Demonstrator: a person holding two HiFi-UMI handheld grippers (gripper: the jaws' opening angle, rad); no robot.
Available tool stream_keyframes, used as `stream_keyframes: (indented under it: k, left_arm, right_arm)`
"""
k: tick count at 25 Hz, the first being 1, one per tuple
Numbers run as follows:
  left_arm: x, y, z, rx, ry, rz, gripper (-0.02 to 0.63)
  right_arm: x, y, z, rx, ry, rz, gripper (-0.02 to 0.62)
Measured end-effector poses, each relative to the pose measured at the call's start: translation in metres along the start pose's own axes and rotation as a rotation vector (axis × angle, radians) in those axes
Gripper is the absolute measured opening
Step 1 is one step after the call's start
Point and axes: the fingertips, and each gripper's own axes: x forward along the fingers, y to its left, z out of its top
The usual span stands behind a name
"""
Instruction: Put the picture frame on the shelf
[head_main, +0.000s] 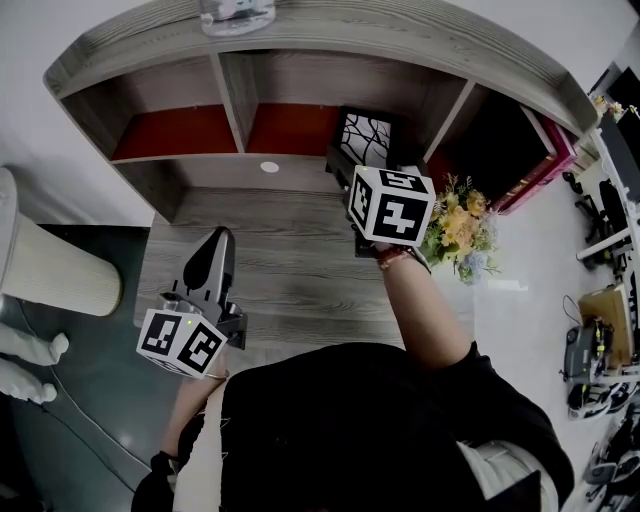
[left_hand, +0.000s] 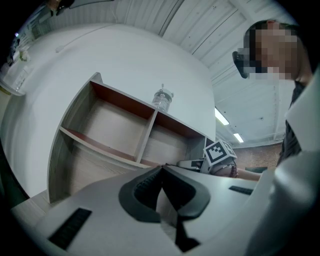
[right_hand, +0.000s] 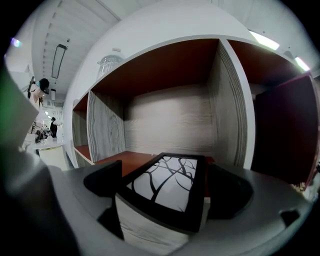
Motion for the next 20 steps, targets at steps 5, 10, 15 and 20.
stream_keyframes:
  k: [5,10,15,20]
  left_arm:
    - [-0.003,-0.002,-0.001,0.004,-0.003,-0.01,0.012]
    - [-0.004,-0.01,0.002,0.005,0.002,-0.029,0.012]
    - [-0.007,-0.021,0.002,0.009,0.009,-0.065,0.012]
    - [-0.011,-0.038,0.001,0.011,0.015,-0.116,0.012]
  right_arm:
    - [-0.019,0.006,0.014,0.067,-0.067,0.06,0.492]
    - [-0.048,0.005,0.03,0.173,-0.151,0.112,0.359]
    - [-0.078,0.008,0.033,0.284,-0.209,0.189,0.173]
    - [-0.103,0.009,0.022,0.347,-0.21,0.203,0.104]
